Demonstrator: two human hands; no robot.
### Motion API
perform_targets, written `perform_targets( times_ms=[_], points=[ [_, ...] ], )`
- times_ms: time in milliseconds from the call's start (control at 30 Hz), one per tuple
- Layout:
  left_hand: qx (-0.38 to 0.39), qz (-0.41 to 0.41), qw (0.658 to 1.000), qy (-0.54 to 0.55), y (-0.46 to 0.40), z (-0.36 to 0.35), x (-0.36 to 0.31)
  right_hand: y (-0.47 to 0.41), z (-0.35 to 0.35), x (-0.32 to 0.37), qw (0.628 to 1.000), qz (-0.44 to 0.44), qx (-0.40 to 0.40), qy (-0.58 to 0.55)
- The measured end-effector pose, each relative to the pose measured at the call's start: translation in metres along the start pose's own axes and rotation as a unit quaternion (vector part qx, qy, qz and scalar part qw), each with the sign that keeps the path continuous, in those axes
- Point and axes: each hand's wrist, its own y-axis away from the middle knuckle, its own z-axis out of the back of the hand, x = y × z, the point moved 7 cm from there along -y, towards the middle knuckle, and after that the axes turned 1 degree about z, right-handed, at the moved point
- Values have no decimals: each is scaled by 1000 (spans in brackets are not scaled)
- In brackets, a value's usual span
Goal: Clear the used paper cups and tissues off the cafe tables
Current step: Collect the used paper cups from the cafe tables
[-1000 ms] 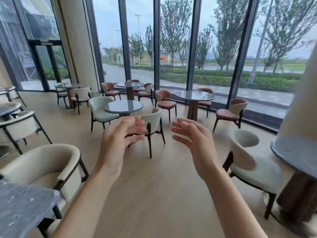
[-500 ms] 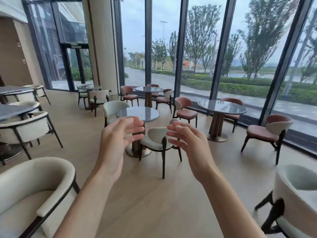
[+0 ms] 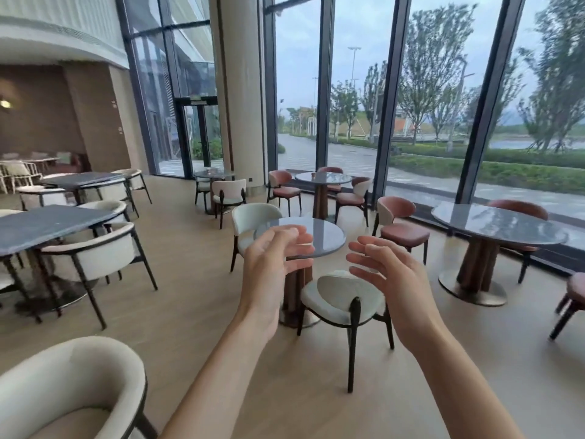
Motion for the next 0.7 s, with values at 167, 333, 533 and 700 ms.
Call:
perform_targets(
  times_ms=[167,333,533,700],
  points=[
    [-9,-5,1000,-18,-113,-14,48,-130,-18,-46,1000,16,12,-23],
    [-40,-38,998,-21,-244,-19,53,-265,-65,-70,997,6,46,-70],
    [-80,-65,994,-36,-371,12,68,-384,-133,-107,993,0,90,-80],
    [-108,-63,991,-47,-461,53,107,-468,-190,-168,991,-20,110,-71]
  ],
)
